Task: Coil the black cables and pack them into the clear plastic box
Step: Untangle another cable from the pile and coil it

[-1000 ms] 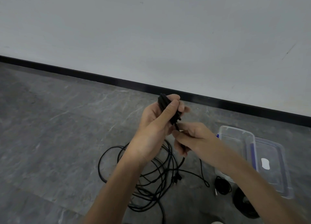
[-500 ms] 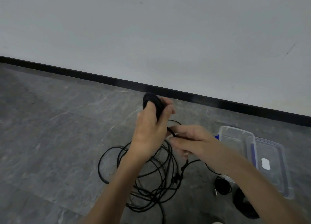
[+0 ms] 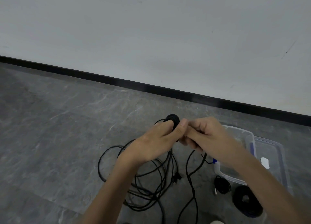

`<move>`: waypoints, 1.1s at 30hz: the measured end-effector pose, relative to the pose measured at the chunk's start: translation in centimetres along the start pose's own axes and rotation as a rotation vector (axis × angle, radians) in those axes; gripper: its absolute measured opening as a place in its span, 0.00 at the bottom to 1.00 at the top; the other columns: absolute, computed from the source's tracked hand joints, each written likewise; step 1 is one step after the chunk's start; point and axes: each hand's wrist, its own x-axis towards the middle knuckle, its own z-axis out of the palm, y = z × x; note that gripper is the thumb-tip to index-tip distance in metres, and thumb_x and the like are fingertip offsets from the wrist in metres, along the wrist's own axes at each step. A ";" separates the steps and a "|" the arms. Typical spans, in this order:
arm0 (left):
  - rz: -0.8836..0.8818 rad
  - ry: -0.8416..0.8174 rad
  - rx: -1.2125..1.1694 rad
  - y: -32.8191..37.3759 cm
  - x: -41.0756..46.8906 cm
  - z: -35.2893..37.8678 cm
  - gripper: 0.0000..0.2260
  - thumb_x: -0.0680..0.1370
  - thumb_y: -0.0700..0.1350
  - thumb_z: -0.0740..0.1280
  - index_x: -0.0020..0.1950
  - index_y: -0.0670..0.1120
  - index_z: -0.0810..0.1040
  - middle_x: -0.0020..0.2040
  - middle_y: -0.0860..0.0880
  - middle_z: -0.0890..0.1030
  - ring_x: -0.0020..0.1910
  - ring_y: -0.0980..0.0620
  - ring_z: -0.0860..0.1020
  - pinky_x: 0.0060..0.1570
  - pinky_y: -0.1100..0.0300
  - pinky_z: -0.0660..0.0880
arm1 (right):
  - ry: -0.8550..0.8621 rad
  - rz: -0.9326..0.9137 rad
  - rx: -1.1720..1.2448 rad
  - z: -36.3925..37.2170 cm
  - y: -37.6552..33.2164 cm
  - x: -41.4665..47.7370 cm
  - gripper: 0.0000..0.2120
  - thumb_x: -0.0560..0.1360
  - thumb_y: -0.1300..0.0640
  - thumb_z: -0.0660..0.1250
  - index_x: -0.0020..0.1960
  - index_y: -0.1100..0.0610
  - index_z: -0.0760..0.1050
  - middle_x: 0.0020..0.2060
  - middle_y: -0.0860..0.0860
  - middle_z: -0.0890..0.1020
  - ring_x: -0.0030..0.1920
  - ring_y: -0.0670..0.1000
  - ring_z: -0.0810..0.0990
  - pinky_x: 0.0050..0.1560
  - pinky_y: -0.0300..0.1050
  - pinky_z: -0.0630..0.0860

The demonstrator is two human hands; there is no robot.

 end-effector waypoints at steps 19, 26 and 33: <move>-0.016 -0.310 -0.295 1.3 -1.1 -0.9 0.17 0.83 0.52 0.52 0.52 0.45 0.78 0.42 0.51 0.82 0.49 0.53 0.80 0.57 0.60 0.72 | 0.207 -0.230 0.000 -1.3 1.2 0.4 0.07 0.66 0.49 0.72 0.42 0.50 0.82 0.33 0.54 0.81 0.37 0.57 0.80 0.41 0.49 0.77; 0.019 -0.392 -0.478 1.7 -1.4 -1.1 0.17 0.83 0.50 0.51 0.50 0.43 0.77 0.38 0.50 0.81 0.46 0.48 0.80 0.52 0.60 0.73 | 0.202 -0.252 0.034 -1.6 0.9 0.2 0.05 0.66 0.50 0.72 0.39 0.51 0.83 0.36 0.49 0.84 0.39 0.51 0.83 0.43 0.48 0.79; 0.113 -0.401 -0.733 2.3 -1.5 -1.2 0.16 0.81 0.50 0.51 0.48 0.44 0.76 0.36 0.50 0.77 0.43 0.51 0.78 0.51 0.58 0.73 | 0.162 -0.228 0.108 -1.7 1.1 0.4 0.08 0.71 0.56 0.66 0.45 0.55 0.84 0.38 0.55 0.84 0.41 0.57 0.83 0.47 0.46 0.81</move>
